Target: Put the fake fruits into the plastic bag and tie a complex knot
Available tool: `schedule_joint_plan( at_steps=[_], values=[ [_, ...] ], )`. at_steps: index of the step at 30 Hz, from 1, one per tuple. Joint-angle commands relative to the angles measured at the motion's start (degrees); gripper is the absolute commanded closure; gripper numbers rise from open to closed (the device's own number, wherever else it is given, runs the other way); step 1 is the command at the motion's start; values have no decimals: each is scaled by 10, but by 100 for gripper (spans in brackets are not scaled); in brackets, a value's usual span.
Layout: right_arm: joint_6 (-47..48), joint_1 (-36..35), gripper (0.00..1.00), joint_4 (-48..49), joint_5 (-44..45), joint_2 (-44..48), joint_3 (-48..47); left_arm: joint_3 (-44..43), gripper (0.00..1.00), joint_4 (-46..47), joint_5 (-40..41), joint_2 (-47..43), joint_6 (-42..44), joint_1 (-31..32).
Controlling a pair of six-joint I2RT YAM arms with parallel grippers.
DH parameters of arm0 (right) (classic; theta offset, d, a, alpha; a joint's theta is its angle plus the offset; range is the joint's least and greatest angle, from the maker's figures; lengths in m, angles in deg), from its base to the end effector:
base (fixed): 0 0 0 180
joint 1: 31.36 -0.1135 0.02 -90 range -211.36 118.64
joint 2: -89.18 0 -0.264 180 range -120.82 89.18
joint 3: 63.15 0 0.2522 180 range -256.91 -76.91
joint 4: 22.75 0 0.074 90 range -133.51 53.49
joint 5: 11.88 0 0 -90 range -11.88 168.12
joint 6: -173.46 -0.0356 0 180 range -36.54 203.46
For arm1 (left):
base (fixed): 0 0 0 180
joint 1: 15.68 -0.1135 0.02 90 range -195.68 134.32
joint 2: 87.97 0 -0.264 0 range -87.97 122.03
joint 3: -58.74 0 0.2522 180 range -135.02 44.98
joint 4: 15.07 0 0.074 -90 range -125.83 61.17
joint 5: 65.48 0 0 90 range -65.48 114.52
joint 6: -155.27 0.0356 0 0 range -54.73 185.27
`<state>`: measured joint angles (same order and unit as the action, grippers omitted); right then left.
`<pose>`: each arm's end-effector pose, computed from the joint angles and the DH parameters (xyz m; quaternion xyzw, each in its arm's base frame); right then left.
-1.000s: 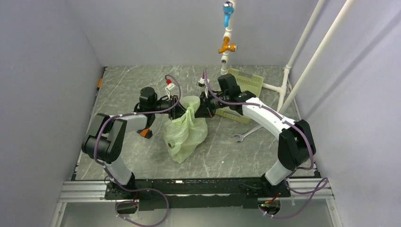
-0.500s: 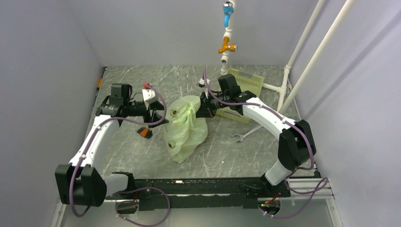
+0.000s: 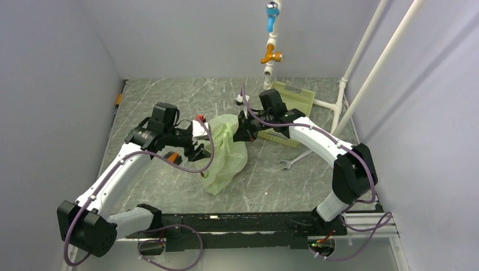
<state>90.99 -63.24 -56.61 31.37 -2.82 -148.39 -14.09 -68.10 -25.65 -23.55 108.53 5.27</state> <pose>0.2872 0.2092 0.2836 -0.4372 0.7293 0.4332 0.2988 0.1998 -0.1058 0.3205 0.5826 0.6209 -0.3162 0.4184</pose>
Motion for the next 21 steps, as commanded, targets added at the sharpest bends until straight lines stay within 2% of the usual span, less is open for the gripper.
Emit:
schedule_joint_plan(
  at_steps=[1,5,6,10,11,21],
  values=[
    [13,-3,100,5,2,27,-15,-28,36,52,21,23,-47,17],
    [23,-3,100,-3,0,29,-16,-29,48,82,62,47,-82,29],
    [28,-3,100,-9,1,31,-17,-34,55,83,72,52,-93,29],
    [62,2,100,-39,18,39,-14,-36,94,87,101,45,-130,15],
    [72,5,100,-48,25,43,-13,-30,100,88,101,37,-133,6],
    [210,58,100,-164,99,64,4,-10,100,79,154,43,-180,-97]
  ],
)
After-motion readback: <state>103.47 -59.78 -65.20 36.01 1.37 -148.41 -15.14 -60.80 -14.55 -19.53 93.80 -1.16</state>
